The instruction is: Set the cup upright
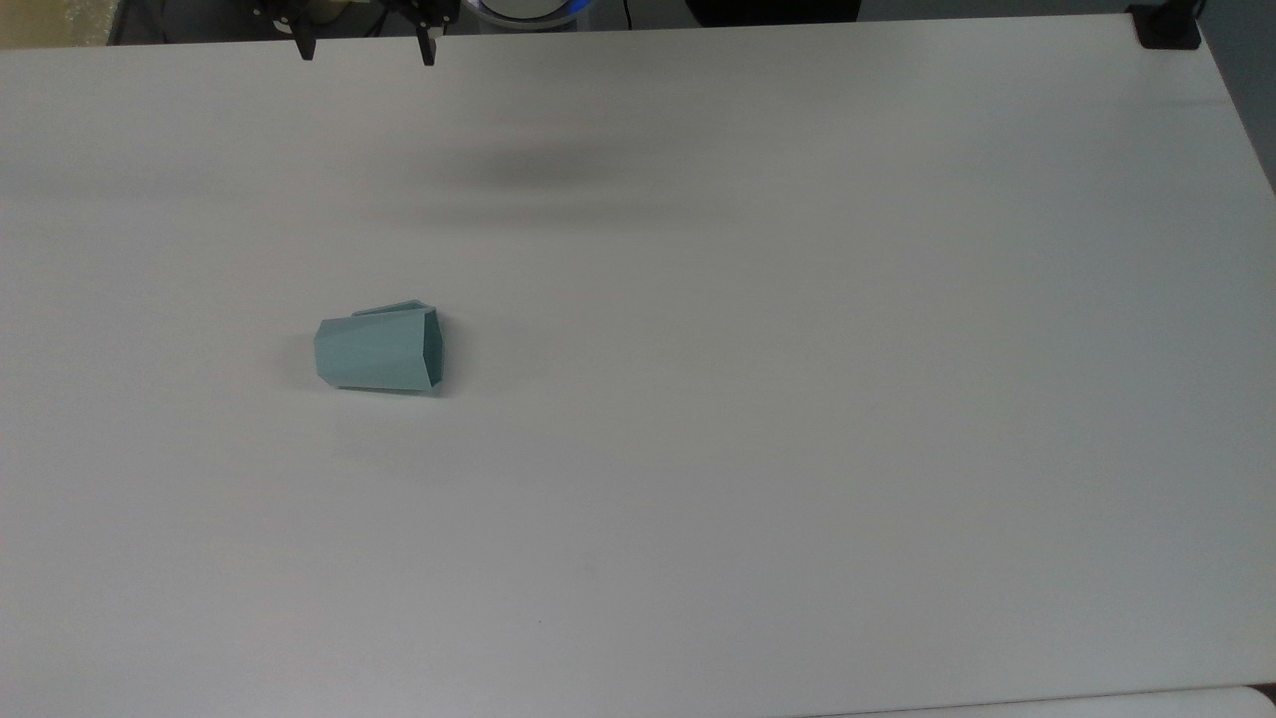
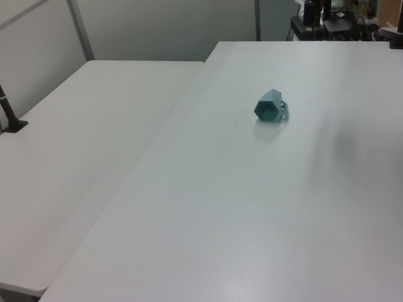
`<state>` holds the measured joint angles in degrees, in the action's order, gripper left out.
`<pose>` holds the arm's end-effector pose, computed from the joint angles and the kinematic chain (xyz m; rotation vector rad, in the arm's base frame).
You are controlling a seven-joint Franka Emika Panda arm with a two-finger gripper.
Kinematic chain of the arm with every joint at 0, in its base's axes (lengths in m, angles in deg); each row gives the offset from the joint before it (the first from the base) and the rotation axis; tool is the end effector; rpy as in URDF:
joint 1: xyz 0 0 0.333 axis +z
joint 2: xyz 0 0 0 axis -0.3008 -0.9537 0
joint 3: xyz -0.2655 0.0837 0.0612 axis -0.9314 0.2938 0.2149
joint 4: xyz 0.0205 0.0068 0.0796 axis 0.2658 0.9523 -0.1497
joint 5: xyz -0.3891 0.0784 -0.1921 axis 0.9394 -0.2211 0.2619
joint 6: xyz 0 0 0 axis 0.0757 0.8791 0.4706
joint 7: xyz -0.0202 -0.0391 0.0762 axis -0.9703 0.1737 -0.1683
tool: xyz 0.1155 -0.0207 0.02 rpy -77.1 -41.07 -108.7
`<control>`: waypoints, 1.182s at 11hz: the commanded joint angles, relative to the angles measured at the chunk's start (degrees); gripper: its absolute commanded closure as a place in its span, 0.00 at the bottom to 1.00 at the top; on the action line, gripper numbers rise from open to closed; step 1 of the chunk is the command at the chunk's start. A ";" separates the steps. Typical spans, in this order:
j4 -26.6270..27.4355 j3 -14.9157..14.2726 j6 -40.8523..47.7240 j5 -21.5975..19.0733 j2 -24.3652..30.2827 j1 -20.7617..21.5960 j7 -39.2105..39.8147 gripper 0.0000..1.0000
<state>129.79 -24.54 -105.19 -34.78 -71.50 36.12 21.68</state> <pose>0.5861 0.0181 0.5471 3.1088 0.1456 0.0794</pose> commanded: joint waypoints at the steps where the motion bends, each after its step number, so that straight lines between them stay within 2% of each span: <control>1: -1.50 -0.53 3.02 0.19 1.90 0.20 -0.49 0.00; 2: -1.51 -0.53 2.69 0.01 1.73 0.28 -3.55 0.00; 9: -1.42 -0.27 0.76 -0.52 0.95 1.07 -4.90 0.00; 10: -1.07 0.08 -1.51 1.57 -0.28 4.12 -5.59 0.00; 11: -1.07 0.08 -3.10 6.98 -2.03 6.41 -9.08 0.00; 13: -1.15 0.17 -7.49 13.86 -6.50 11.68 -18.83 0.00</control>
<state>129.27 -24.18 -108.25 -27.61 -72.92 42.06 12.07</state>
